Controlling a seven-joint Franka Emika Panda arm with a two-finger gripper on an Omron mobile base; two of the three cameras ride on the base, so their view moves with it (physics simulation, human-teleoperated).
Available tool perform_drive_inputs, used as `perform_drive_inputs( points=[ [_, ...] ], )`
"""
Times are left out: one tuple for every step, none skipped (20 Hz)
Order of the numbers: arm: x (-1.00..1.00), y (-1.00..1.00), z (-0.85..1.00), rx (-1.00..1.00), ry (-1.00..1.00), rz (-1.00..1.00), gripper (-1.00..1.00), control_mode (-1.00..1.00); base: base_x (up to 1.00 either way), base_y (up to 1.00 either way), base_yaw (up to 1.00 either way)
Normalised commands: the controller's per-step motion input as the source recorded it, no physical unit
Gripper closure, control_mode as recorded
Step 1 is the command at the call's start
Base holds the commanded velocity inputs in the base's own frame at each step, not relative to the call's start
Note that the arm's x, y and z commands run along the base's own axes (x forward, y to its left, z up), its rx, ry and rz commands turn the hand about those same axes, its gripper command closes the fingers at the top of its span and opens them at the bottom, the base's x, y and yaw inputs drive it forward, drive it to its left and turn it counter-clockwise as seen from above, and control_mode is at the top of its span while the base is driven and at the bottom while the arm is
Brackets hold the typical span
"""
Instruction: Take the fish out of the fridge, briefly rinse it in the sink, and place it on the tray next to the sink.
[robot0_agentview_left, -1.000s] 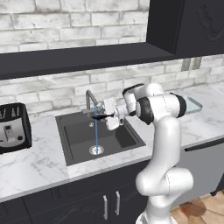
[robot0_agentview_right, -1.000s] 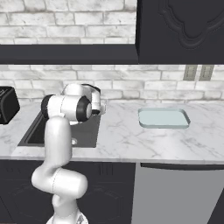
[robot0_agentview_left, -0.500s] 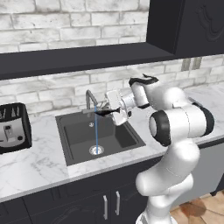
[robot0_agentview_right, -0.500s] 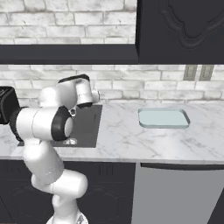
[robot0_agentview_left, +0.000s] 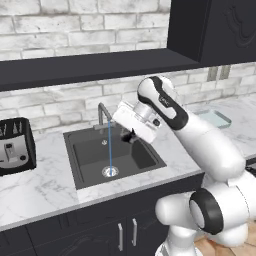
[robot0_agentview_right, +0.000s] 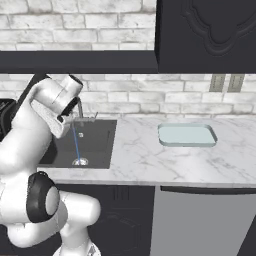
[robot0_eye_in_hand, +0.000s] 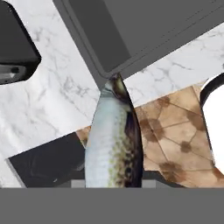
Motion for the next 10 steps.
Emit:
perform_drive_inputs(
  points=[
    [-1.0,-0.36,0.1,-0.75,-0.06,-0.03,1.0,-1.0,0.0,0.0,0.0],
    [-1.0,-0.46,0.24,-0.75,-0.1,-0.04,1.0,-1.0,0.0,0.0,0.0],
    [-0.97,-0.46,0.35,-0.77,-0.12,-0.06,1.0,-1.0,0.0,0.0,0.0],
    [-0.96,-0.48,0.46,-0.78,-0.17,-0.06,1.0,-1.0,0.0,0.0,0.0],
    [-0.93,-0.46,0.46,-0.79,-0.18,-0.05,1.0,-1.0,0.0,0.0,0.0],
    [-0.9,-0.51,0.49,-0.78,-0.17,-0.04,1.0,-1.0,0.0,0.0,0.0],
    [-0.89,-0.58,0.54,-0.77,-0.17,-0.03,1.0,-1.0,0.0,0.0,0.0],
    [-0.85,-0.6,0.59,-0.75,-0.17,-0.04,1.0,-1.0,0.0,0.0,0.0],
    [-0.75,-0.61,0.68,-0.73,-0.17,-0.07,1.0,-1.0,0.0,0.0,0.0],
    [-0.52,-0.66,0.79,-0.65,-0.14,-0.12,1.0,-1.0,0.0,0.0,0.0]
  ],
)
